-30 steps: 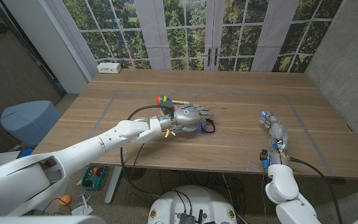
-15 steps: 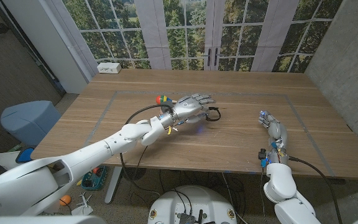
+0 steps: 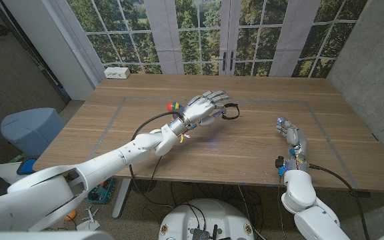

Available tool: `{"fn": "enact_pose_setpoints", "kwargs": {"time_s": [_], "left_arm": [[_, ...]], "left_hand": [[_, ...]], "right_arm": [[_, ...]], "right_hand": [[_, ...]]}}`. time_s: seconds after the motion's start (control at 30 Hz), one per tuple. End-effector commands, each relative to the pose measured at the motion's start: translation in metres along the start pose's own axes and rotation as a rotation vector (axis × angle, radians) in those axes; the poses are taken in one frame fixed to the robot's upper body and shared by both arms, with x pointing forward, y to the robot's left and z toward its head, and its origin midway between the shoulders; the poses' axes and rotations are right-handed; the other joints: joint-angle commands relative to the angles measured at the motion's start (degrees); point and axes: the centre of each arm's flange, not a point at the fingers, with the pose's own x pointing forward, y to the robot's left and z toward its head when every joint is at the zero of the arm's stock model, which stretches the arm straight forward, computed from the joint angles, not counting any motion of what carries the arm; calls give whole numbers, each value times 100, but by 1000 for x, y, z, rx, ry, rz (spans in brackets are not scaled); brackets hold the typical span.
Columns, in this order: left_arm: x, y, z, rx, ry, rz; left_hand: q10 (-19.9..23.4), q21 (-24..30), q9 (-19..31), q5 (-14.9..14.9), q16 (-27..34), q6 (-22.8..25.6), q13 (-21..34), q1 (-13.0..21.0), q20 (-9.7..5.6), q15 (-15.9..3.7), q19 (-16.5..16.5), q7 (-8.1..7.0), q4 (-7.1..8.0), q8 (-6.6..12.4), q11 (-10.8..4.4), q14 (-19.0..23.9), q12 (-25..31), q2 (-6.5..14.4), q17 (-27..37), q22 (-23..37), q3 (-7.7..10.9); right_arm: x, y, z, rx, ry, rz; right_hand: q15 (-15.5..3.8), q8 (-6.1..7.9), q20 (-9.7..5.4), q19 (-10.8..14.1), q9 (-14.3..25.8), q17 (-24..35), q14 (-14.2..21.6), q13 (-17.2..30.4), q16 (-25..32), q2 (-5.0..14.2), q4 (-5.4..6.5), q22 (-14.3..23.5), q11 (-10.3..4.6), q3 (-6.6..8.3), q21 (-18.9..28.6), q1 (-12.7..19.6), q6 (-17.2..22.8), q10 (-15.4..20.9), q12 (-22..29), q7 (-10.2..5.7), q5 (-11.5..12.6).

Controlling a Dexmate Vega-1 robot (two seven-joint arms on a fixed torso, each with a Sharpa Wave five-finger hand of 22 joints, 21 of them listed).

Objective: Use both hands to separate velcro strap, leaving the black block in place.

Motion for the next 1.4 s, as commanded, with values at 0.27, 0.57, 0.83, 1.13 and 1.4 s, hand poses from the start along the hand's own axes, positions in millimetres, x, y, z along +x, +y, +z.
{"fn": "enact_pose_setpoints", "kwargs": {"time_s": [0.27, 0.57, 0.83, 1.13, 1.4], "left_arm": [[6, 1, -8, 13, -49, 144], [8, -1, -10, -5, -54, 153], [6, 8, -16, 29, 34, 41], [0, 18, -22, 36, 120, -194], [-3, 25, -29, -24, 177, -373]], "left_hand": [[6, 60, 547, 37, 33, -132, 21, -81, -148, -949, 2, 35, 20, 117, -3, 25, 42, 52, 52, 28, 99], [47, 82, 550, 43, 46, -177, 30, -99, -181, -973, -21, 54, 17, 155, -37, 22, 59, 60, 86, 35, 140], [495, 248, 395, -10, 176, 37, 45, -154, -116, -998, 176, -139, -92, 276, -189, 349, 195, -246, 84, 39, -4], [533, 222, -120, 35, 96, -193, 41, -1003, 67, -915, 32, -20, 127, -191, -163, 367, 163, -442, 4, 7, -250], [478, 86, -526, 26, -25, -66, 27, -1562, 244, -760, -232, 145, 137, -489, -121, 268, 120, -645, -88, -13, -358]], "right_arm": [[-1, 24, 35, -113, 50, -26], [-1, 33, 41, -148, 54, -23], [1, 37, 39, -148, 48, -25], [3, 42, 37, -150, 44, -1], [2, 46, 39, -154, 37, 2]], "right_hand": [[-26, 49, 49, 93, 41, 139, 62, 113, 124, -140, -37, 27, -47, -110, 58, 94, 3, 68, 72, -95, -17], [-75, 10, 53, 54, 52, 248, -47, 207, 159, -234, -55, 27, -103, -186, 54, 190, -129, -81, 46, -146, -36], [-81, 14, 48, 46, 57, 303, -114, 254, 172, -261, -52, 28, -95, -220, 57, 244, -142, -117, 47, -146, -44], [-84, 12, 51, 27, 62, 355, -240, 304, 158, -281, -38, 29, -72, -260, 59, 293, -166, -184, 36, -142, -50], [-76, 11, 51, 15, 66, 383, -275, 331, 162, -281, -23, 31, -68, -284, 60, 310, -179, -202, 36, -145, -52]]}}
